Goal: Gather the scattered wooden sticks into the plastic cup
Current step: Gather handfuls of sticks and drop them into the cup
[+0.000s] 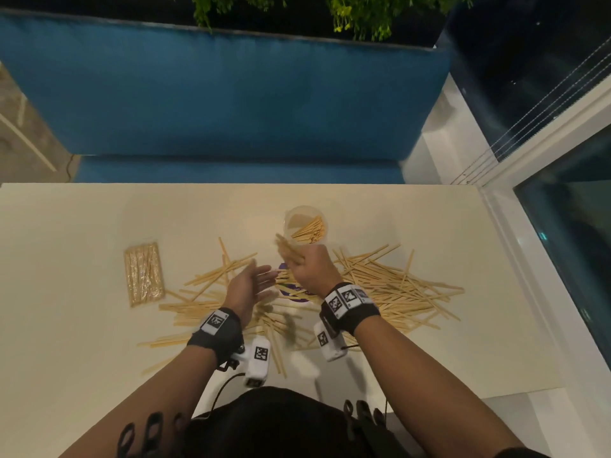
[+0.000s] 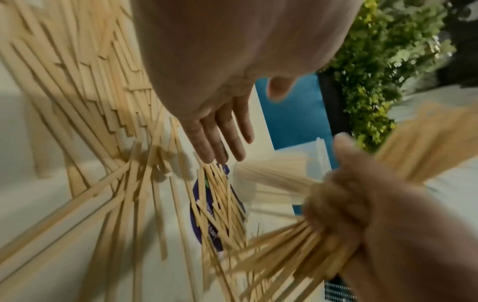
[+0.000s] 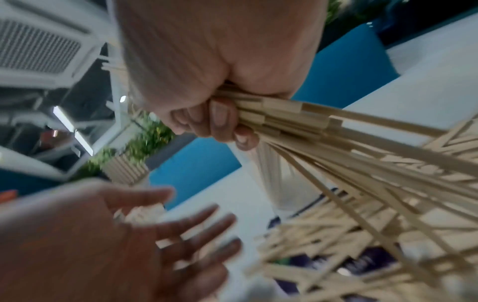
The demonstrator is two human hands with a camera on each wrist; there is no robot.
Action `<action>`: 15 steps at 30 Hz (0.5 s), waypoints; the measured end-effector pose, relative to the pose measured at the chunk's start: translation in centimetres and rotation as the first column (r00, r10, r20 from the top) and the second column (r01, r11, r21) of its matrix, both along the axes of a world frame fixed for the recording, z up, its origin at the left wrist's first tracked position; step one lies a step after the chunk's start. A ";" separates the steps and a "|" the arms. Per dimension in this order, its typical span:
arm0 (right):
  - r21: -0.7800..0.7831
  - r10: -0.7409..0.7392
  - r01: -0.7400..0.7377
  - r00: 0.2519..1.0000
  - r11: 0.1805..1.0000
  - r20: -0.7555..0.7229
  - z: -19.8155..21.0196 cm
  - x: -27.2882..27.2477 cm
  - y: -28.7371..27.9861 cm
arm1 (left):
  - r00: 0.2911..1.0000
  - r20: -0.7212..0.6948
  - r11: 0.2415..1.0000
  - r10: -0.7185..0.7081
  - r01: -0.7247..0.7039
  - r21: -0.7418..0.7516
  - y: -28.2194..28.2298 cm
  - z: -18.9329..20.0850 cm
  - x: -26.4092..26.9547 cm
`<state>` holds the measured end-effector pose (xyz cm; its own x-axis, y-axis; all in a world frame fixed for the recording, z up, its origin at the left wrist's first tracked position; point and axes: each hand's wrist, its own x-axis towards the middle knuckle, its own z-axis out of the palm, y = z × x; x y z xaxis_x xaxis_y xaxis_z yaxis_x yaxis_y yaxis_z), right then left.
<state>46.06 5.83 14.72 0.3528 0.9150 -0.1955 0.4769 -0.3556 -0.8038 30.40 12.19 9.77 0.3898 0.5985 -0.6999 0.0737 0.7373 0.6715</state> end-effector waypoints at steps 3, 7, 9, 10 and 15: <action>0.135 -0.192 0.218 0.964 0.967 -0.184 2.2 0.7 0.2 | 0.964 -0.084 0.952 -0.253 0.263 0.158 -0.8 0.4 1.1; 0.134 -0.287 0.351 0.892 0.927 -0.350 2.5 2.0 0.6 | 0.801 -0.191 0.715 -0.567 0.594 0.368 -1.9 1.6 2.9; 0.149 -0.290 0.373 0.870 0.916 -0.399 2.6 2.4 0.6 | 0.766 -0.327 0.612 -0.554 0.641 0.463 -2.4 1.9 3.7; 0.158 -0.289 0.380 0.863 0.911 -0.415 2.7 2.4 0.6 | 0.767 -0.381 0.581 -0.516 0.640 0.503 -2.5 1.9 3.8; 0.143 -0.341 0.450 0.816 0.881 -0.468 2.7 2.0 0.6 | 0.816 -0.273 0.634 -0.510 0.571 0.522 -3.2 2.0 3.6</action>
